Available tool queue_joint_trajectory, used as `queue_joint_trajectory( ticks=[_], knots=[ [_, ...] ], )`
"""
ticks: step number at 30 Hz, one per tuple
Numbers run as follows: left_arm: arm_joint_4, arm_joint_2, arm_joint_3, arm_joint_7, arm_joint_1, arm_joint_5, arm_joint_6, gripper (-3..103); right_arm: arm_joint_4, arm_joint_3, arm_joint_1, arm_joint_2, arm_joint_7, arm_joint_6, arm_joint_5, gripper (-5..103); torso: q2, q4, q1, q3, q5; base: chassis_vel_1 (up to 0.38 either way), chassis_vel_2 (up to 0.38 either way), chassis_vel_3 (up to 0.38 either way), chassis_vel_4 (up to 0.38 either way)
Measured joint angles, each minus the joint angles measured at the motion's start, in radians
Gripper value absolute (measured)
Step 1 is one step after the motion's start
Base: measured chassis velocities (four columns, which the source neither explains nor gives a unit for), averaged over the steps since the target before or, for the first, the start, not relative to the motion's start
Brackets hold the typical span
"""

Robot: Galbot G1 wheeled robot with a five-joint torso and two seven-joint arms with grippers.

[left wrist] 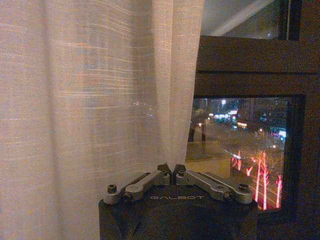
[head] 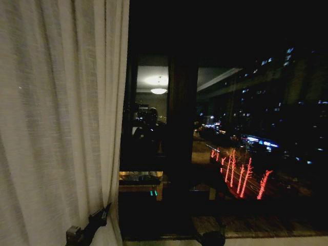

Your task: Open the curtains by pulling them apart, changing their state from closed to fully open.

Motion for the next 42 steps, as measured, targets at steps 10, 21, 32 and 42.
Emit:
queue_joint_trajectory(
  ticks=[10,21,32,42],
  knots=[
    [-0.007,-0.004,-0.017,0.002,0.022,0.004,0.000,0,-0.007,-0.005,0.009,0.000,0.000,0.010,0.001,100,0.000,0.0000,0.000,0.000,-0.0001,0.171,0.181,-0.161,-0.185],
    [-0.039,-0.018,-0.053,0.007,0.073,0.011,-0.002,0,-0.007,-0.014,0.004,0.000,0.001,0.022,0.012,100,0.000,0.0000,0.000,0.000,0.0000,0.317,0.309,-0.307,-0.310],
    [-0.063,-0.028,-0.084,0.019,0.116,0.025,-0.004,0,-0.008,-0.023,0.002,0.000,0.001,0.033,0.019,100,0.000,0.0002,0.000,0.000,-0.0004,0.364,0.352,-0.367,-0.353],
    [-0.068,-0.033,-0.102,0.028,0.132,0.025,-0.010,0,-0.013,-0.022,0.011,0.000,0.001,0.032,0.020,100,0.000,0.0001,0.000,0.000,0.0000,0.346,0.356,-0.354,-0.349]
  ],
)
